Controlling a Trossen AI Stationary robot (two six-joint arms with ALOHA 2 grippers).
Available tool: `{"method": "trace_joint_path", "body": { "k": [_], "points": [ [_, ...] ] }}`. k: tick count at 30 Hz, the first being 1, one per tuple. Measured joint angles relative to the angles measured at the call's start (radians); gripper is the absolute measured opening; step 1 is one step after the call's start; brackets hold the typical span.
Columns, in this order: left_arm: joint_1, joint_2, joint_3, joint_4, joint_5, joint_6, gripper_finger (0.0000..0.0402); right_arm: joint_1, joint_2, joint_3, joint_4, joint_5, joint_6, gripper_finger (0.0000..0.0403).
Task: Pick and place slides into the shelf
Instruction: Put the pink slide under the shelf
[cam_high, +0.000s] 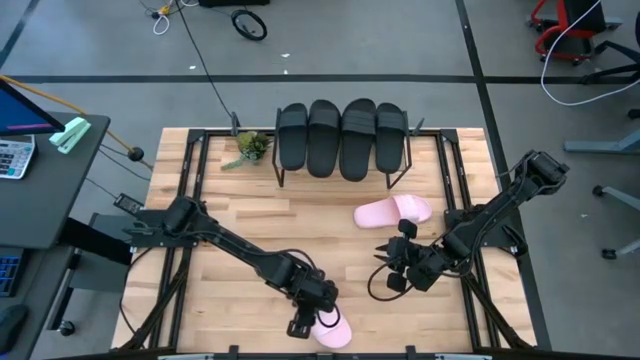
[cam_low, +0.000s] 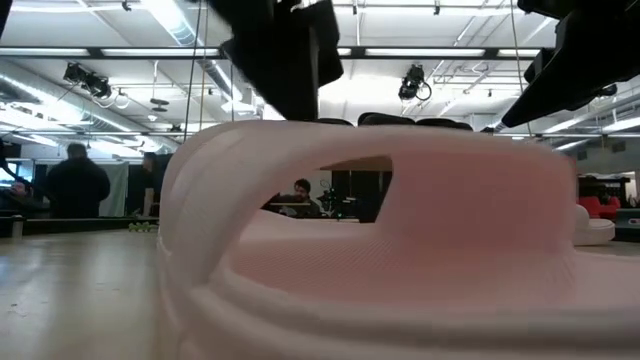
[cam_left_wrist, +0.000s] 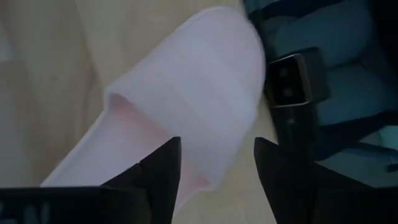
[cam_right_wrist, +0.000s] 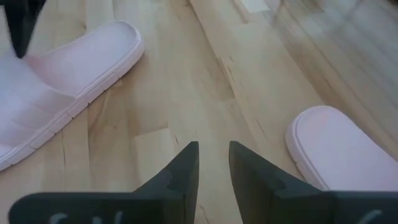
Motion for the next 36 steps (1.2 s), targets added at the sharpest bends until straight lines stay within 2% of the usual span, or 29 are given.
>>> {"method": "trace_joint_path", "body": {
  "k": [8, 14, 22, 28, 36],
  "points": [
    [0.014, 0.027, 0.001, -0.020, 0.022, -0.020, 0.0193, 0.000, 0.000, 0.000, -0.001, 0.000, 0.000, 0.0094],
    [0.046, 0.029, 0.000, -0.093, 0.023, -0.057, 0.0172, 0.000, 0.000, -0.001, -0.002, 0.000, 0.000, 0.0094],
    [0.059, 0.052, 0.001, -0.081, 0.058, -0.053, 0.0152, 0.000, 0.000, -0.001, -0.003, 0.000, -0.001, 0.0094],
    [0.044, 0.079, 0.001, -0.038, 0.093, -0.053, 0.0152, 0.000, 0.000, -0.001, -0.006, 0.000, -0.002, 0.0094],
    [0.041, 0.058, 0.000, -0.040, 0.102, -0.066, 0.0135, 0.000, 0.000, -0.001, -0.013, 0.000, 0.000, 0.0094]
  ]
}}
